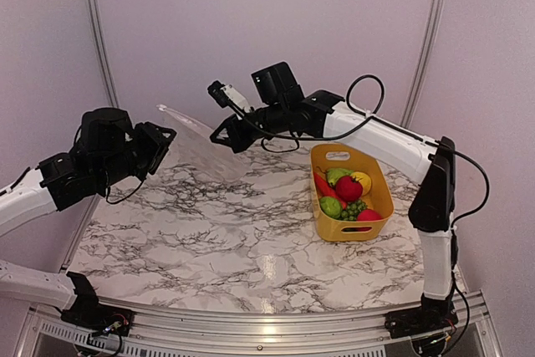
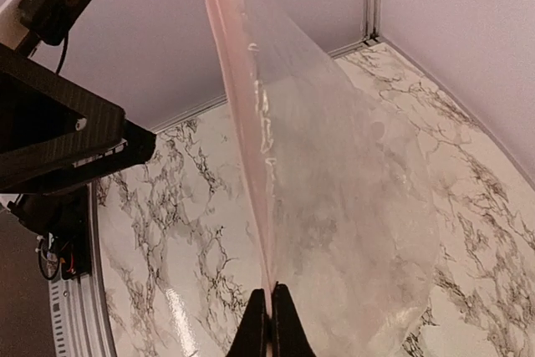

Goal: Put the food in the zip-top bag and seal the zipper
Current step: Pass from the left arm to the right, then open the zipper food storage bag from the bin.

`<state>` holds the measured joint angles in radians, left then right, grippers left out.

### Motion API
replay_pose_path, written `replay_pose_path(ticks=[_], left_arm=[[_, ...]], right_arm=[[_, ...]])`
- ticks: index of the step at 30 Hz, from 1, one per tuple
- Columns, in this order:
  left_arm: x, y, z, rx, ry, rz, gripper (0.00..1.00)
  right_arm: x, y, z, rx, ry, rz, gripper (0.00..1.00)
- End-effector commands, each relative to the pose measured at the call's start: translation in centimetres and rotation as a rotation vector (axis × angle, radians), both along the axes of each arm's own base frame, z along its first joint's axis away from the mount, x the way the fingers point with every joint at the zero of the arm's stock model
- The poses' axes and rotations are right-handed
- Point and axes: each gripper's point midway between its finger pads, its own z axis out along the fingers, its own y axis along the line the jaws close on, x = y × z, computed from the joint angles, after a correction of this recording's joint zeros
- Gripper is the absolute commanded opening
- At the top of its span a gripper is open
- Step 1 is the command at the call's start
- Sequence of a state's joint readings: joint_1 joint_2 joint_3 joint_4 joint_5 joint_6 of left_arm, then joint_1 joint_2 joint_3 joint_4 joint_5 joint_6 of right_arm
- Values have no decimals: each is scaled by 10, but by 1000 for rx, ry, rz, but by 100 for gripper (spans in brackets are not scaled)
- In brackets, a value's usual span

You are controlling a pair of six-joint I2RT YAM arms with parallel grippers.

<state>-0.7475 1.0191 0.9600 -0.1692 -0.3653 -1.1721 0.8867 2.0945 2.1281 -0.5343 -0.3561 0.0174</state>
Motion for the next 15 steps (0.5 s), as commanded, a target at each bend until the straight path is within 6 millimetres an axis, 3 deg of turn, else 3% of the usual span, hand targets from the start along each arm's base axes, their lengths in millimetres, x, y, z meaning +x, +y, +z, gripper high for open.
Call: replay_pose_path(ticks=[1,5,10,15], left_arm=[[13,-30,-2,8,-22,-74,52],[25,-47,1,20,-49,-98,55],[34,-50,-4,21,-30,-72,51],[35,-47,-12,8,1,-39,30]], right_arm=[[-38,7,22,84,89,147,0],[-39,9,20,90,95,168,0],[-40,11,18,94,99,187,0],[-32,8,16,73,66,141,4]])
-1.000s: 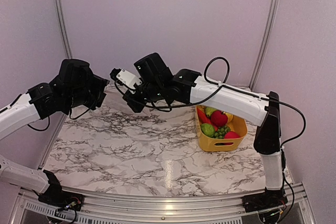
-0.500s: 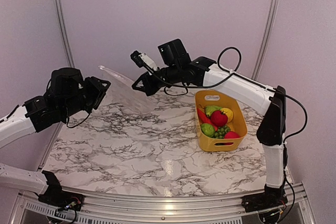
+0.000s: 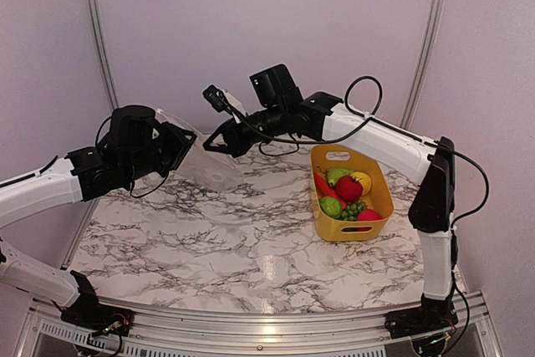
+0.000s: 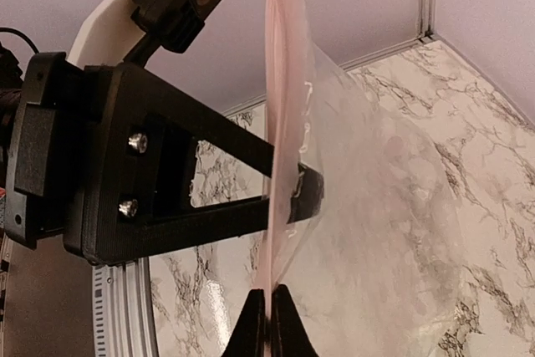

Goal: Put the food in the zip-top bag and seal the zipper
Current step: Open the zipper food storage bag from the bin.

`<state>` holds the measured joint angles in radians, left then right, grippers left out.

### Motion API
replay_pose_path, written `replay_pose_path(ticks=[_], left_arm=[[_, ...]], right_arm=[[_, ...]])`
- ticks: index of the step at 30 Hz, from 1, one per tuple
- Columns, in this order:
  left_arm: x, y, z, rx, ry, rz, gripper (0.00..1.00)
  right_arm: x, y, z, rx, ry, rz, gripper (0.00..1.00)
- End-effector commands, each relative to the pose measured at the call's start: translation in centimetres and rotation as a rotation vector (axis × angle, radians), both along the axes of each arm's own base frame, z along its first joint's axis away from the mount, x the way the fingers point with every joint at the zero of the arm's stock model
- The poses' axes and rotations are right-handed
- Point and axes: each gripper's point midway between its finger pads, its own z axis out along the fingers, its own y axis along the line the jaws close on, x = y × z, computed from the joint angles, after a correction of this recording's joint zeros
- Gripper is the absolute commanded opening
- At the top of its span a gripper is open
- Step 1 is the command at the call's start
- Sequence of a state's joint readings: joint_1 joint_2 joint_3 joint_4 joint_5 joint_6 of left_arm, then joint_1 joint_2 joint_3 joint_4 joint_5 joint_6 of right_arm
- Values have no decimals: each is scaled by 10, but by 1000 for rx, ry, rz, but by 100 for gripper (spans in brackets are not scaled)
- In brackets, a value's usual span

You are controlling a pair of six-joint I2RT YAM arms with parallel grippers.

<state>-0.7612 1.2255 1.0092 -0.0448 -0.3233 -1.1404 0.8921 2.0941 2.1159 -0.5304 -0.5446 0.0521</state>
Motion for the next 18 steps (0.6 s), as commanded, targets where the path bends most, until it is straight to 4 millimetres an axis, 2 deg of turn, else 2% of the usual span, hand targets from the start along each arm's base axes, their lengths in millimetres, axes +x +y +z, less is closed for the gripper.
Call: replay_pose_path(ticks=[1,4,7,12,18], left_arm=[[3,-1,13,-37,-23,26,24],[3,2,16,-43,-39,30,10],[1,2,20,-37,-50,21,4],[-4,-7,20,-23,-53,-47,3],[-4,-18,14,33,-28,-112,5]], right_arm=[[4,-4,12,9,-48,-34,4],[8,-7,9,-11,-74,-59,8],[17,-10,12,-22,-105,-104,23],[33,-6,24,-14,-166,-168,29],[40,5,24,-31,-242,-206,36]])
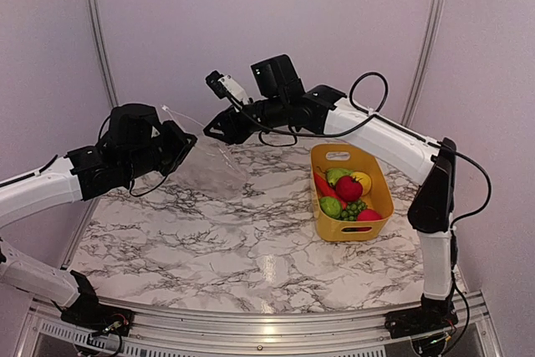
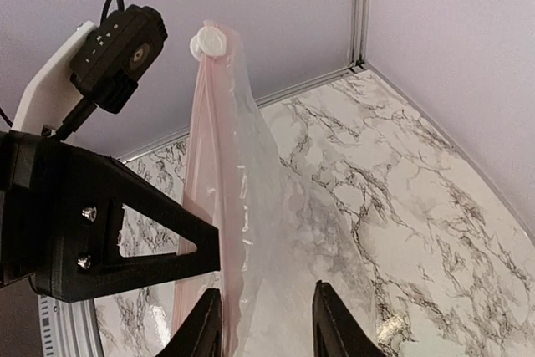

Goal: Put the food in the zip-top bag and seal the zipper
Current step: Open the zipper food storage bag from the bin.

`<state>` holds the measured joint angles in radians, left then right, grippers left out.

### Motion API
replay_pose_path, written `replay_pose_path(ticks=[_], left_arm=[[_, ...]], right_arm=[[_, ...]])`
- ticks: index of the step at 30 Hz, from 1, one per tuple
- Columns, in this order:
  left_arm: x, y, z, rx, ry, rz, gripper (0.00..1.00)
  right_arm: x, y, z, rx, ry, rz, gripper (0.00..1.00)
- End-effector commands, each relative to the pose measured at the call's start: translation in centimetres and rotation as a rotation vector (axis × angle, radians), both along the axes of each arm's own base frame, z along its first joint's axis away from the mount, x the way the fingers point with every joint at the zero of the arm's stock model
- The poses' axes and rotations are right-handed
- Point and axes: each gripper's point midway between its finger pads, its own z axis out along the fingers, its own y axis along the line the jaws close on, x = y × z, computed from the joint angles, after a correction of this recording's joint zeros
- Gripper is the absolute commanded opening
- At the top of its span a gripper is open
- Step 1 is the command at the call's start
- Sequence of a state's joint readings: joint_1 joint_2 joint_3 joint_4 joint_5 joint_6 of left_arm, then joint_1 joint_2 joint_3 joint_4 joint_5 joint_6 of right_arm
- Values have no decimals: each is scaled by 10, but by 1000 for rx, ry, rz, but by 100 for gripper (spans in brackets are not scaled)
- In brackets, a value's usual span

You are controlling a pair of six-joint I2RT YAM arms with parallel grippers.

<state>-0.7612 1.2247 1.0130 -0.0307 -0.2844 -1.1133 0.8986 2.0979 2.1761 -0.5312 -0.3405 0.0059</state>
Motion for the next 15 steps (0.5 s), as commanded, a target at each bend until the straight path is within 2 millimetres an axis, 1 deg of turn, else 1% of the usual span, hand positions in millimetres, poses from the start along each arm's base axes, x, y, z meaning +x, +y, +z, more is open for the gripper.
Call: replay_pose_path(ticks=[1,2,3,5,7,9,10,11,12,14,15], left_arm=[[-2,-12,8,45,-7,-70,6],[-2,-13,8,52,-5,-74,7],[-2,-13,9,57,-7,-75,7],[-1,-13,11,56,-12,-73,8],[-1,-11,9,61,-10,-65,8],[-1,-9,8,61,-1,-56,9],[-1,-7,6,66,11,-45,14],[-1,-3,1,74,33,-21,30],[-2,4,-4,88,61,11,39],[-2,13,-13,119,98,56,48],[-2,15,-14,121,102,64,49]], right_arm=[[11,12,6,-22,-109,-69,35],[14,13,2,-35,-124,-83,33],[17,14,-1,-48,-137,-100,27],[25,12,-6,-69,-152,-142,19],[29,12,-9,-81,-160,-155,14],[30,11,-9,-86,-167,-163,2],[31,10,-7,-84,-171,-170,0],[32,9,-3,-80,-177,-180,0],[34,8,0,-75,-184,-194,0],[41,3,13,-61,-211,-251,0],[47,-1,20,-55,-234,-292,0]])
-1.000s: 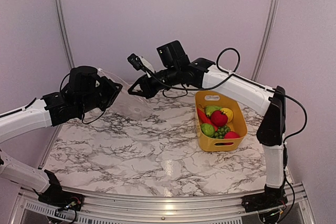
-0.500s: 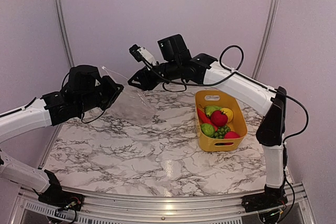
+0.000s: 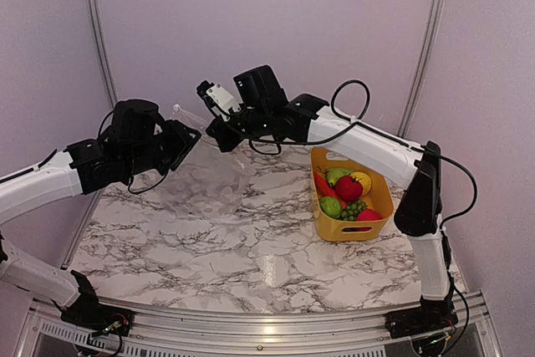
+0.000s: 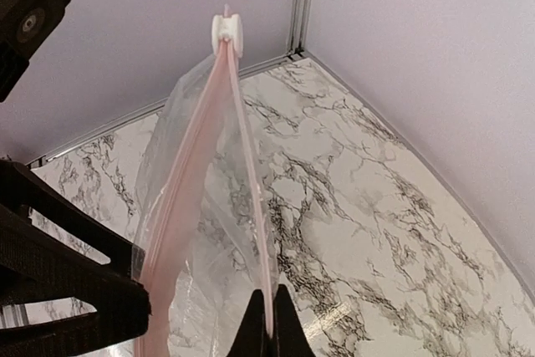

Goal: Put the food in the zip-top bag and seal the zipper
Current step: Open the zipper food storage bag from the bin.

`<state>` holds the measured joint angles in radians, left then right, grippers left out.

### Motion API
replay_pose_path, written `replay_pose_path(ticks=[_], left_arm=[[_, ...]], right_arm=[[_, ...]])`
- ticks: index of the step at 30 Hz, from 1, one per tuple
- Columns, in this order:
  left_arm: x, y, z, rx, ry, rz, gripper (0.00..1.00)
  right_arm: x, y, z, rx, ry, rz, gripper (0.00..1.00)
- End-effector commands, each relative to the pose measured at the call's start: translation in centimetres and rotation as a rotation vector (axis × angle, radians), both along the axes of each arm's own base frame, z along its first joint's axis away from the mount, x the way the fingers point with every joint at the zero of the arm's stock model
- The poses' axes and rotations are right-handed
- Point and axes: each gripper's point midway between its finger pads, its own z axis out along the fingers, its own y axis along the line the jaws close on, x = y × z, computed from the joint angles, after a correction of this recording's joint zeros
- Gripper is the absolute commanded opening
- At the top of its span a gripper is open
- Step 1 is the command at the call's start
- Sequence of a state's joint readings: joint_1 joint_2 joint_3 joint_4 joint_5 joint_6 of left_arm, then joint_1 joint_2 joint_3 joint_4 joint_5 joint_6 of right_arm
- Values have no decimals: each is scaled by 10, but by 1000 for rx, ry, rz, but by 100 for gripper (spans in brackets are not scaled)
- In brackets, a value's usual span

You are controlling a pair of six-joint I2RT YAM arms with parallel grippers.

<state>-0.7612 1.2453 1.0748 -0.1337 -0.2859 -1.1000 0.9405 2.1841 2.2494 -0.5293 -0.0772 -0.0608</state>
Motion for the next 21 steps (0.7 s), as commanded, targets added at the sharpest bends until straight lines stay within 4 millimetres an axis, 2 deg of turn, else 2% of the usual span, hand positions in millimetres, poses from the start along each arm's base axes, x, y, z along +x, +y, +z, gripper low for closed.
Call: replay_pose_path(ticks=[1,5,11,17,21], left_arm=[[-2,14,-13,65,60,69,50],[2,8,-6,39,32,52,48],[7,-4,27,-33,-80,8,43],[2,2,63,-102,-198,17,40],[3,7,70,-108,-216,45,43]], right_arm=[[18,-11,47,55,-117,-130,0],[12,-6,61,70,-160,-133,0],[1,-1,69,45,-238,-166,0],[9,-8,73,31,-281,-234,0],[2,-5,71,28,-276,-211,0]])
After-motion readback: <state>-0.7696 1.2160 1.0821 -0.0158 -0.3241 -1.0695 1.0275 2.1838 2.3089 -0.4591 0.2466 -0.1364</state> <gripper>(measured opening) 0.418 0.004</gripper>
